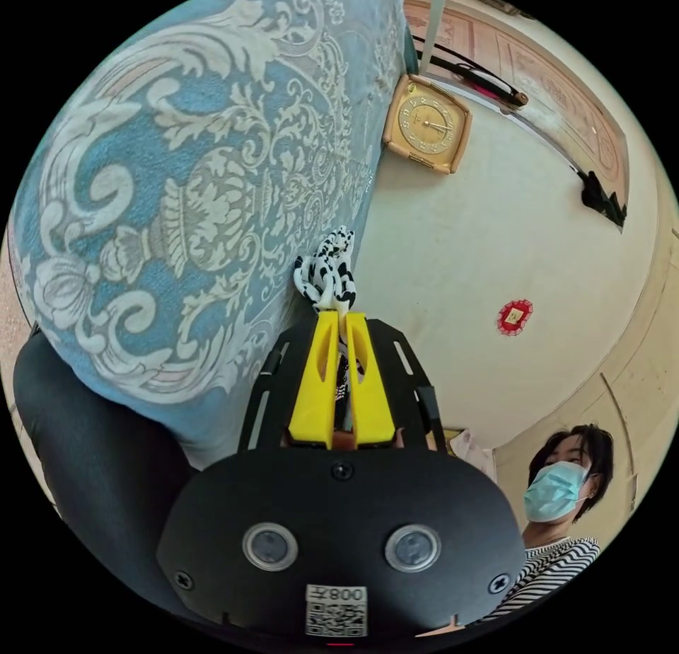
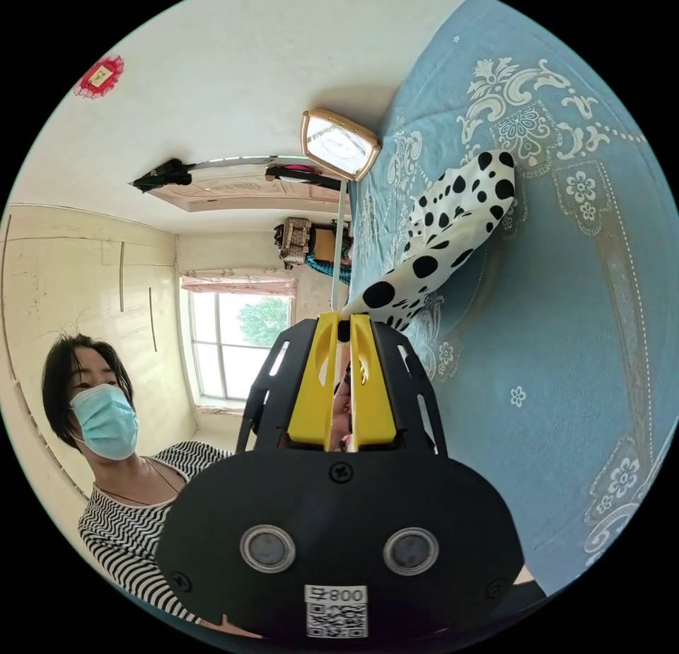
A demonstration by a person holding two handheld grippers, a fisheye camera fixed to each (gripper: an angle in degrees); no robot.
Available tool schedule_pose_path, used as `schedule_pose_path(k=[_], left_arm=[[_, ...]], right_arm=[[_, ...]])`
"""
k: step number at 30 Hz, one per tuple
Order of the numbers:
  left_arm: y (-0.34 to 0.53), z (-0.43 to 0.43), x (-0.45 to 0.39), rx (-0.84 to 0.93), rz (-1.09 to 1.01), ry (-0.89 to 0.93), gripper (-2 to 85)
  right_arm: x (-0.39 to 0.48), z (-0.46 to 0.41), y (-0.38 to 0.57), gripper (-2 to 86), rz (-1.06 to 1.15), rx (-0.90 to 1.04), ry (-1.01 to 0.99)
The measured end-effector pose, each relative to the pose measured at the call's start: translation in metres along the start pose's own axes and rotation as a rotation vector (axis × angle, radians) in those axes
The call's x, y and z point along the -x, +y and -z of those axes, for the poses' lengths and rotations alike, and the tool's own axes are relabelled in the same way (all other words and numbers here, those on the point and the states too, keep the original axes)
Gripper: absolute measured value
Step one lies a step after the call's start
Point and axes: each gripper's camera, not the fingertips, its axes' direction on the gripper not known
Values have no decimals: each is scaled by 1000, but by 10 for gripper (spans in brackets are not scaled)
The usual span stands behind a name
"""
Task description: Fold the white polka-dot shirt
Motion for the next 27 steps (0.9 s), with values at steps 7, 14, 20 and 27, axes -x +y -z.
schedule_pose_path(k=[7, 14, 20, 27], left_arm=[[20, -19, -79, 119, -131, -112, 20], [56, -49, -180, 235, -275, -143, 19], [85, -100, -281, 341, -452, -140, 18], [117, -193, -378, 435, -532, -42, 17]], right_arm=[[-67, 85, 59, 20, -39, 12, 67], [-125, 177, 145, 19, -45, 11, 43], [-154, 269, 207, 22, 37, -33, 11], [-189, 384, 260, 21, 142, -135, 2]])
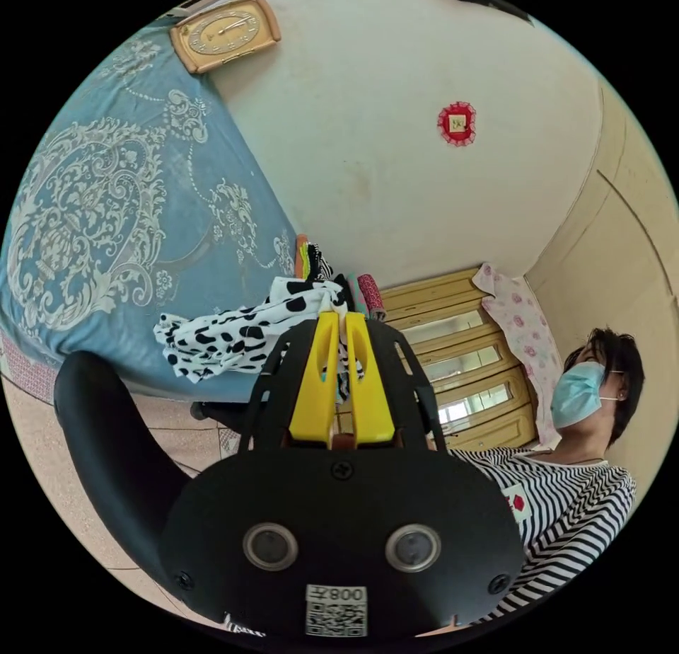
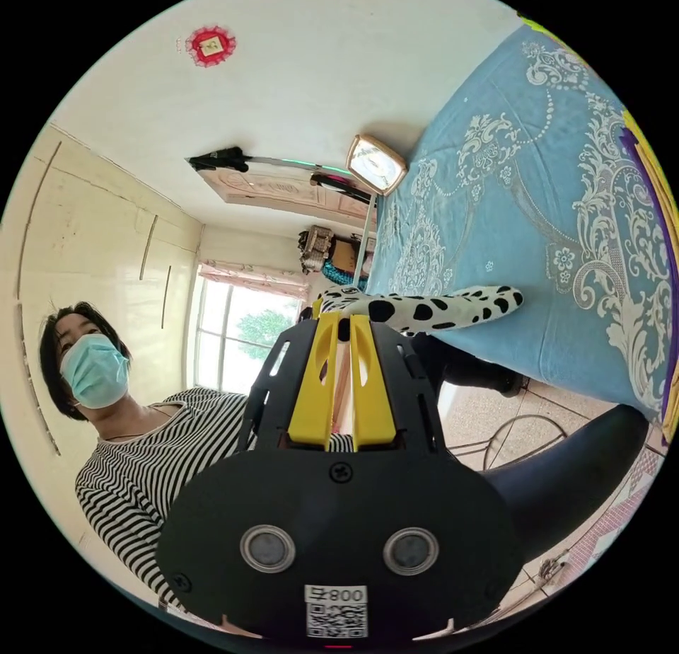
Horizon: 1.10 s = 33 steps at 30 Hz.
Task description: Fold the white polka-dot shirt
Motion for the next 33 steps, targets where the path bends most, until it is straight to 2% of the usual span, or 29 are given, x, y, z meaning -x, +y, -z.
schedule_pose_path(k=[6, 12, 16, 21, 25, 27, 30, 33], left_arm=[[-78, -103, -55, 88, -44, 38, 17], [-193, -252, -109, 185, -110, 40, 17], [-280, -359, -156, 212, -187, 67, 16], [-399, -511, -256, 160, -365, 168, 17], [-447, -598, -302, 143, -491, 185, 17], [-464, -656, -304, 164, -510, 169, 17], [-467, -731, -272, 246, -426, 120, 17], [-453, -801, -225, 373, -304, -8, 17]], right_arm=[[-55, 113, 10, 21, 39, -104, -2], [-126, 246, -51, 21, 62, -228, 67], [-156, 356, -147, 21, 132, -294, 143], [-147, 493, -276, 22, 281, -369, 230], [-146, 585, -353, 21, 374, -408, 390], [-168, 613, -374, 20, 360, -405, 485], [-246, 648, -398, 21, 229, -378, 666], [-360, 673, -407, 21, 27, -338, 772]])
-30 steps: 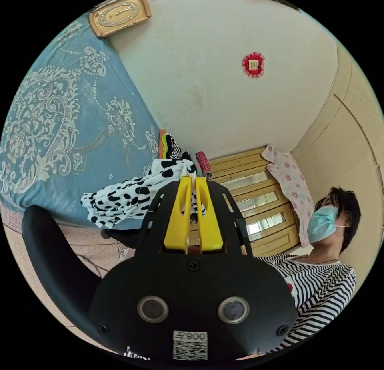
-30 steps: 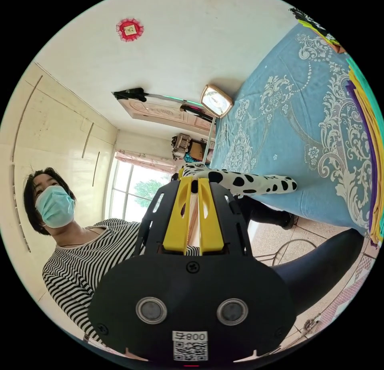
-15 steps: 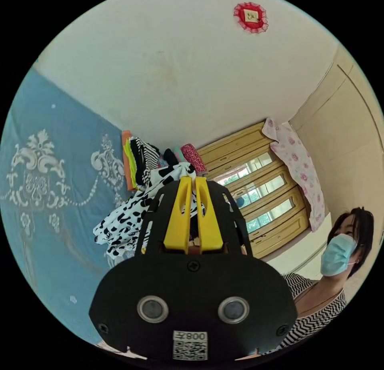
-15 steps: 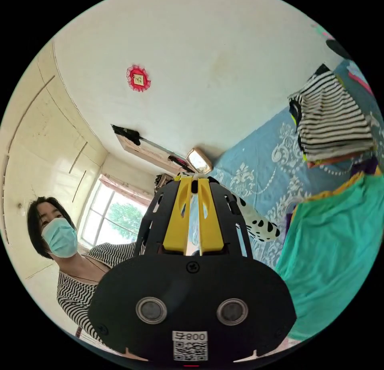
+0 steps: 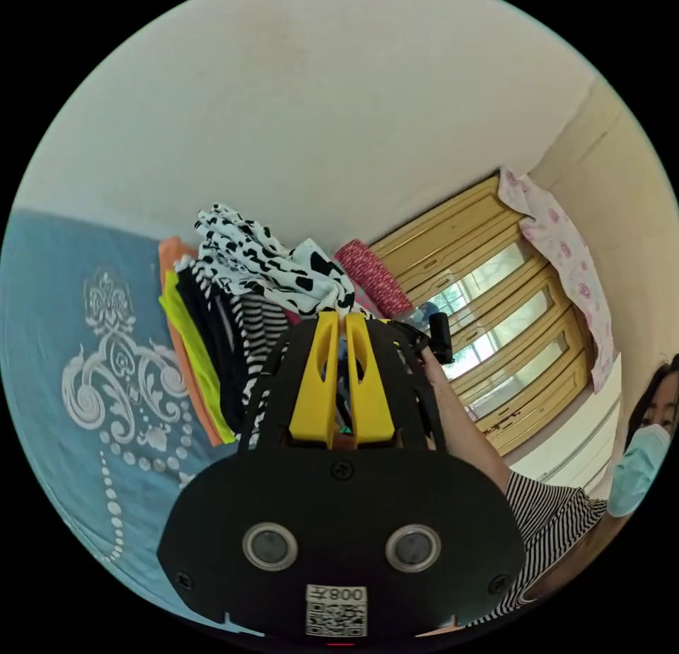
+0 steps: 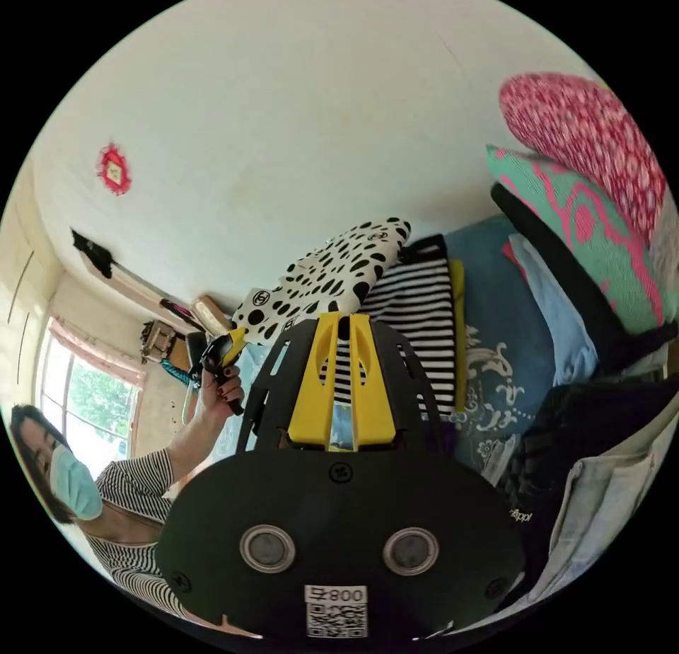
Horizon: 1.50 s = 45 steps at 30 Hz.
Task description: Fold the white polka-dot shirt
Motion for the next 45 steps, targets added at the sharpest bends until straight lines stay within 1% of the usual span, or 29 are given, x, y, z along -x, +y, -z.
schedule_pose_path(k=[2, 5, 9, 13, 18, 19, 21, 23, 25, 27, 28, 30, 32, 33, 34, 36, 39, 41, 43, 45], left_arm=[[5, -33, 19, 70, 71, -29, 17], [5, -60, 22, 92, 99, 9, 17], [-13, -83, 6, 142, 38, -62, 18], [-25, -95, -4, 145, 56, -46, 18], [-31, -85, -32, 119, 52, -57, 11], [-32, -82, -37, 107, 43, -57, 10], [-43, -74, -64, 68, -39, -77, 5], [-56, -75, -89, 54, -124, -107, 3], [-70, -84, -114, 57, -224, -137, 2], [-85, -103, -141, 96, -337, -227, 2], [-88, -109, -145, 107, -362, -272, 2], [-90, -132, -146, 175, -385, -490, 1], [-88, -144, -137, 237, -357, -538, 1], [-86, -141, -133, 222, -328, -487, 1], [-85, -138, -132, 216, -311, -460, 1], [-85, -129, -136, 199, -263, -421, 1], [-82, -121, -154, 159, -316, -423, 1], [-80, -124, -160, 174, -337, -439, 0], [-78, -131, -159, 227, -321, -497, 0], [-72, -120, -162, 210, -276, -447, 1]], right_arm=[[-74, -48, 11, 20, -126, 98, 62], [-126, -81, 26, 19, -175, 150, 96], [-152, -85, 30, 19, -152, 128, 88], [-161, -97, 29, 19, -128, 154, 136], [-154, -99, 35, 17, -100, 110, 173], [-147, -96, 38, 14, -86, 92, 218], [-132, -91, 44, 10, -62, 68, 359], [-102, -88, 52, 5, 10, 32, 509], [-73, -89, 56, 3, 95, -3, 562], [-45, -98, 53, 1, 181, -7, 586], [-29, -107, 48, 1, 230, 4, 612], [-12, -127, 40, 0, 280, 41, 681], [-13, -165, 31, -2, 277, 161, 808], [-18, -175, 29, -2, 262, 203, 830], [-23, -185, 31, -2, 252, 238, 833], [-20, -177, 35, -2, 232, 178, 827], [-11, -153, 38, -1, 230, 158, 787], [-2, -128, 46, 0, 242, 107, 757], [0, -111, 51, 0, 218, 102, 753], [7, -85, 59, 0, 193, 56, 707]])
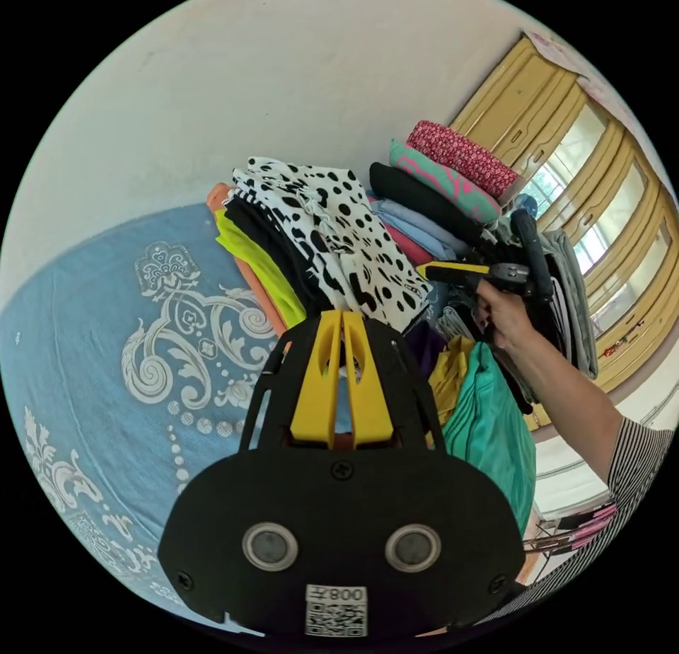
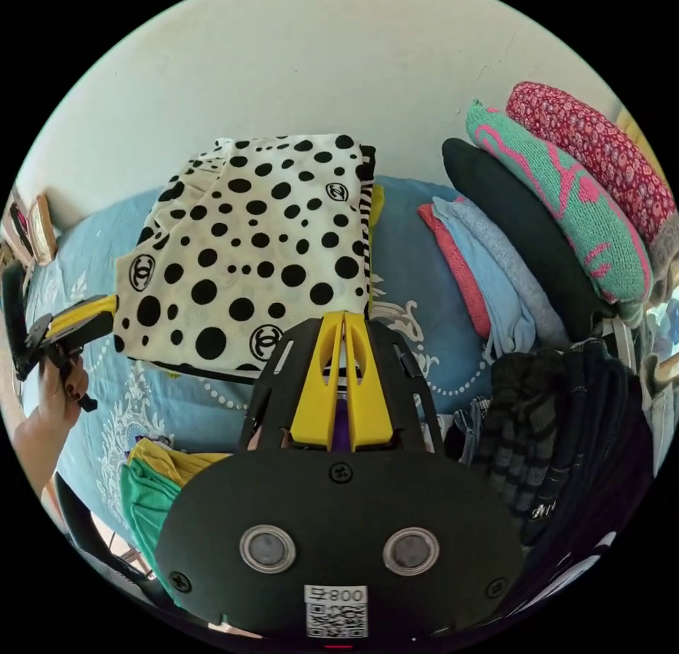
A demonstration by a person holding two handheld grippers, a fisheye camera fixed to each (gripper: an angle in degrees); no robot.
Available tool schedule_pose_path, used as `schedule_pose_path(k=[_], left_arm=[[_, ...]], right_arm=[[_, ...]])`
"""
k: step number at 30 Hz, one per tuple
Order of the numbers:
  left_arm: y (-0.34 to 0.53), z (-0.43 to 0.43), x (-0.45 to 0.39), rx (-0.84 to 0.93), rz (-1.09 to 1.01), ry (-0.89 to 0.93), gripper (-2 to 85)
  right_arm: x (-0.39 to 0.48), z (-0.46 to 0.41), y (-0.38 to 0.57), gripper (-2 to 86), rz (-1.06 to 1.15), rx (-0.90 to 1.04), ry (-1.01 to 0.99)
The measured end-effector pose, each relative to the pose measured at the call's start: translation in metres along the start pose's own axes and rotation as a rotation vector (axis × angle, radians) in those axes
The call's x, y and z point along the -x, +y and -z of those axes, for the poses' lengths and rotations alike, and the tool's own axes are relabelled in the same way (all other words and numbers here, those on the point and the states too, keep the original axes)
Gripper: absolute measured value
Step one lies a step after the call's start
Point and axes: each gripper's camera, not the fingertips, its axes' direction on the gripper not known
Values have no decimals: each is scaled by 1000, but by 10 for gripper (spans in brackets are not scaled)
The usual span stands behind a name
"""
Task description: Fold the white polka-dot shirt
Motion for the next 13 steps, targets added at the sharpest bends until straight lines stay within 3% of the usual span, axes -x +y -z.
schedule_pose_path(k=[7, 13], left_arm=[[81, 68, -15, -24, -40, 246, 1], [219, 119, -49, 232, -4, -6, 1]], right_arm=[[-15, 162, 125, 1, 47, -264, -316], [1, 237, 269, 0, 15, -190, -409]])
